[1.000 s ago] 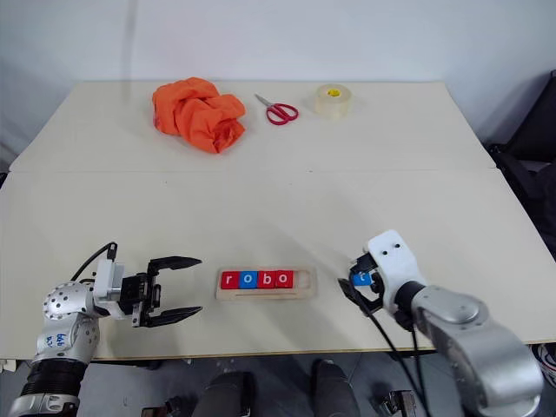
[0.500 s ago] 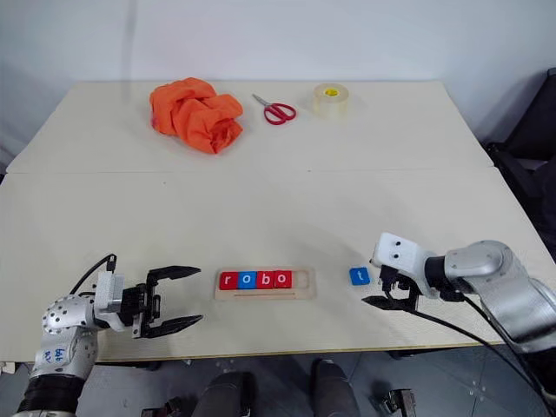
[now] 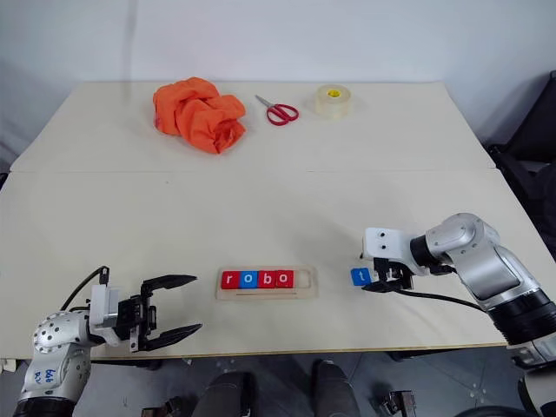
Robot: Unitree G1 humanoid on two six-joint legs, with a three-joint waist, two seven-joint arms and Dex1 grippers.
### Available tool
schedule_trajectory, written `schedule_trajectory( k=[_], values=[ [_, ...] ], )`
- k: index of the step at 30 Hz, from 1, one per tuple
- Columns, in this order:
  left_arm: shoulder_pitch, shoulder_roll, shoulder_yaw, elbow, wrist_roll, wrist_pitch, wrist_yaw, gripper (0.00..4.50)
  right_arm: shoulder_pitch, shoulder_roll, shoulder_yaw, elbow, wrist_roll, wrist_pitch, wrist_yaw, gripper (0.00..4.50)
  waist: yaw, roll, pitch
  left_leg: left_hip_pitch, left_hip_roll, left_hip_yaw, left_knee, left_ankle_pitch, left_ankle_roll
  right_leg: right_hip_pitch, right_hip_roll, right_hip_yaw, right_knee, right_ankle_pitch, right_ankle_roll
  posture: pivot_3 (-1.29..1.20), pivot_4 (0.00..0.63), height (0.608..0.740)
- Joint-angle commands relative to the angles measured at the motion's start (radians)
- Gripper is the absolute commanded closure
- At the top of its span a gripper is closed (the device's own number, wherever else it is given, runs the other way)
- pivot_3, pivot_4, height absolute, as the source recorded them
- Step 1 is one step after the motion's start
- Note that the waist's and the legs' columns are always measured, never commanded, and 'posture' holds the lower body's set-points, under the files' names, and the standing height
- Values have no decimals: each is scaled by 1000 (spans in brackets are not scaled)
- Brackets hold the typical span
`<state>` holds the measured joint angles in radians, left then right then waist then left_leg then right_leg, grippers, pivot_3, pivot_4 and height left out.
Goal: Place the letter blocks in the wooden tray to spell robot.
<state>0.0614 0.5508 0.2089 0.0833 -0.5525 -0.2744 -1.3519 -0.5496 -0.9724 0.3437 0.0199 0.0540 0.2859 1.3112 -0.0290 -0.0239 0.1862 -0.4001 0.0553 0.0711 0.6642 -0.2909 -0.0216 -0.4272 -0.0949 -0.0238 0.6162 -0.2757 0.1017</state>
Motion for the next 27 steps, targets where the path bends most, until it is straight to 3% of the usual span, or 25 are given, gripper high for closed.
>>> schedule_trajectory(
  k=[1, 3, 4, 11, 17, 27],
  values=[
    [8, 3, 15, -32, -18, -12, 5, 0, -13, 14, -3, 29, -42, 3, -14, 2285, -2, 0, 0, 1, 0, 1, 0, 0, 0, 0, 0, 1, 0, 0, 0, 0, 150, 740],
    [3, 4, 15, -28, -17, -13, 4, 0, -17, 21, -8, 27, -43, 9, -14, 2967, -2, 0, 0, 2, 0, 2, 0, 0, 0, 1, 0, 2, 1, 0, -1, 0, 150, 740],
    [-5, 5, 14, -22, -16, -13, 2, 0, -20, 26, -18, 16, -34, 21, -16, 3055, -1, 0, 0, 3, 0, 2, 0, 0, 0, 1, 0, 2, 2, 0, -2, 0, 150, 740],
    [-82, 14, 7, 53, -7, -18, -32, 0, -69, 57, -88, -136, 35, 191, -34, 3055, -1, 2, 1, 4, 0, 4, 0, 1, 0, -1, 0, 4, 4, 0, -1, 0, 150, 740],
    [-152, 6, -10, 116, 0, -33, -68, 0, -119, 97, -38, -351, 63, 471, -72, 3055, 1, 3, 1, 2, 1, 4, -1, 0, -2, -2, 1, 3, 4, -1, -3, 0, 150, 740],
    [-195, 15, -17, 166, 0, -46, -112, 0, -160, 140, 90, -429, 48, 583, -116, 3055, 1, 2, 1, 0, 1, 3, -1, 0, -1, -3, 0, 2, 4, -1, -3, 0, 150, 740]
  ],
)
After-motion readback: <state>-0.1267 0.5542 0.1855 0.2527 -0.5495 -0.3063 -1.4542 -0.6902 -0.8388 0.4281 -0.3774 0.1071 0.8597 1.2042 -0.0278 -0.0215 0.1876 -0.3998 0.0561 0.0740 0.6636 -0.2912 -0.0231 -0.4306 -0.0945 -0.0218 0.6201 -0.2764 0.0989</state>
